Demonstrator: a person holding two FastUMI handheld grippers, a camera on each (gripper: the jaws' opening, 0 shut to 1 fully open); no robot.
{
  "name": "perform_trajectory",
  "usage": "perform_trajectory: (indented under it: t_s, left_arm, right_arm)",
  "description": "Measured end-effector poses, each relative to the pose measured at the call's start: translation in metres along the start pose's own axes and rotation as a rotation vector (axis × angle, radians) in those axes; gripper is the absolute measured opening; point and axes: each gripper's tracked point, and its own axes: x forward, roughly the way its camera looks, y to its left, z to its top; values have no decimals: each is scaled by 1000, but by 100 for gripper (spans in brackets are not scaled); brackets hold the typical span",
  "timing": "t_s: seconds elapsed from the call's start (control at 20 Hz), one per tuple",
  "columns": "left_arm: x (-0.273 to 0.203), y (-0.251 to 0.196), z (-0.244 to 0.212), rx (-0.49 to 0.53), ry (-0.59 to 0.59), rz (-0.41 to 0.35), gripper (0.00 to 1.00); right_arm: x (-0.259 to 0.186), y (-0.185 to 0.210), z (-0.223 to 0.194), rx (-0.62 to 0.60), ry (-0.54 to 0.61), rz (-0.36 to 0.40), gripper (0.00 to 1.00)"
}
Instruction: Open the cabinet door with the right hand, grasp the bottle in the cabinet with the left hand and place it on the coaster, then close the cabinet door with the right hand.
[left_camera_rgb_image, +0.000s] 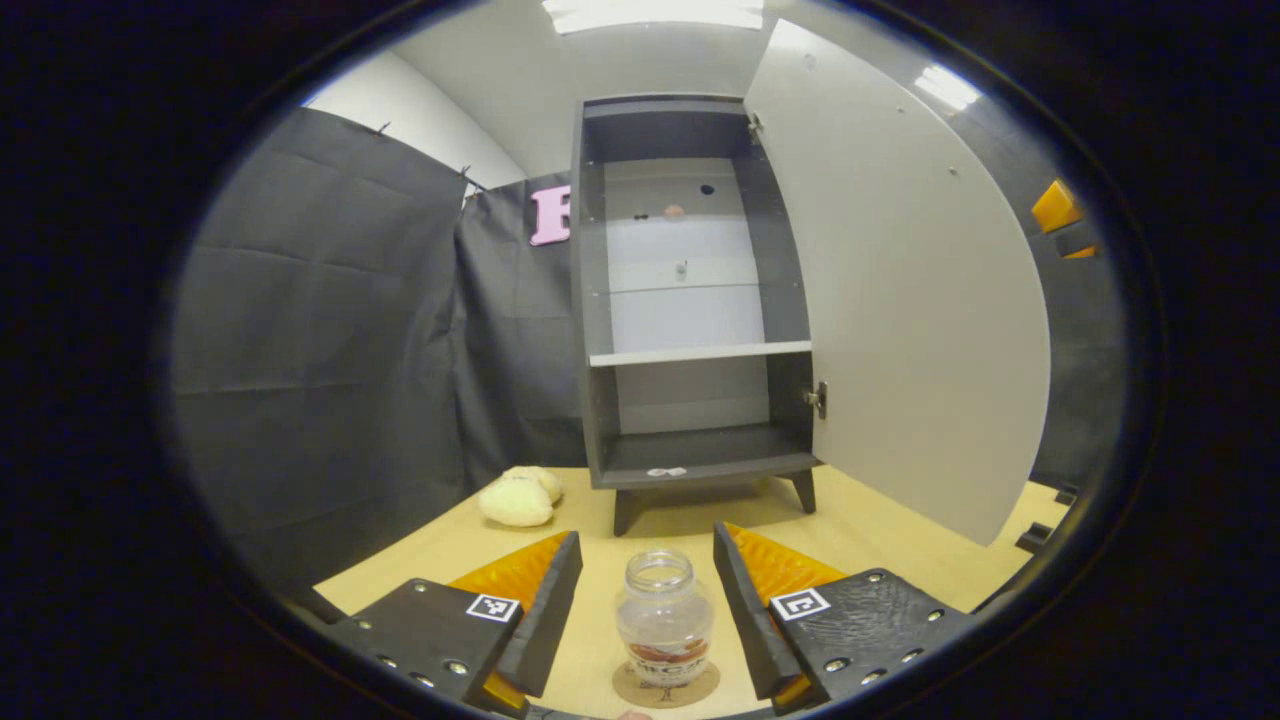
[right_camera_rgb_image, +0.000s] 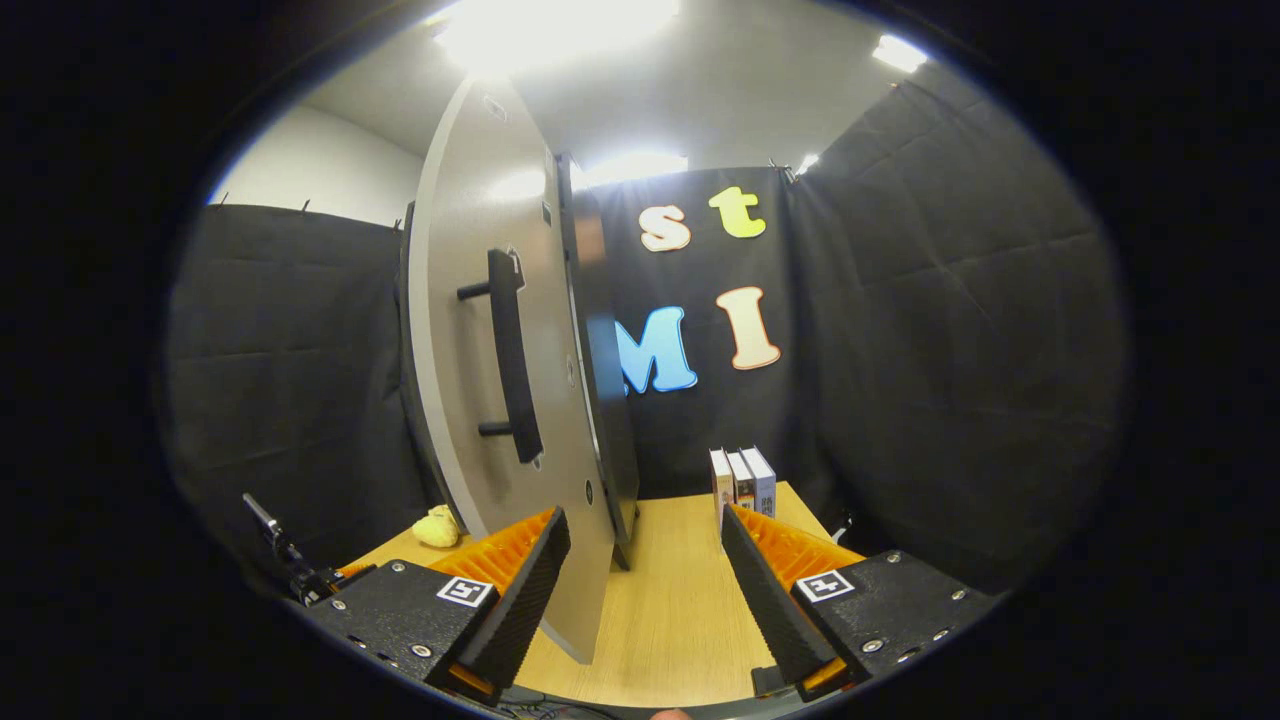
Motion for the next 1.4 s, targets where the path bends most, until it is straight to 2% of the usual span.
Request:
perform_trajectory:
  t_s: [0.1,0.15,0.25,0.3,0.45,0.5,0.55,0.6,0.8,1.0,1.05,1.1,1.2,1.25,1.3,1.4]
  left_arm:
    - [-9,7,21,-12,-12,11,72]
    - [-14,10,31,-24,-10,13,75]
    - [-19,19,48,-51,-1,15,76]
    - [-19,29,56,-62,1,25,80]
    - [-23,55,85,-84,-11,45,80]
    - [-23,69,94,-84,-23,57,80]
    - [-23,83,102,-81,-33,75,76]
    - [-22,98,107,-75,-35,89,80]
    - [-17,142,117,-88,-33,114,80]
    - [-3,175,118,-106,-47,118,80]
    - [0,181,118,-106,-48,115,76]
    - [3,186,118,-109,-51,112,80]
    - [9,190,116,-110,-54,95,76]
    - [10,193,116,-108,-58,87,80]
    - [13,195,116,-107,-61,77,76]
    - [16,200,113,-102,-61,63,80]
  right_arm:
    - [7,-1,23,0,-46,-10,94]
    - [10,-1,33,-2,-71,-22,91]
    - [15,-2,53,-21,-109,-56,94]
    - [18,-3,60,-39,-119,-82,90]
    - [29,-4,73,-96,-129,-167,94]
    - [32,0,77,-103,-137,-175,90]
    - [37,7,81,-102,-145,-180,94]
    - [40,13,84,-101,-152,-184,94]
    - [39,15,91,-158,-167,-270,92]
    - [38,30,88,-149,-150,-295,91]
    - [36,36,87,-150,-151,-300,91]
    - [35,42,87,-152,-152,-303,91]
    - [36,56,85,-153,-151,-299,91]
    - [35,63,83,-152,-150,-295,91]
    - [35,72,82,-150,-152,-291,90]
    - [36,88,80,-147,-153,-282,90]
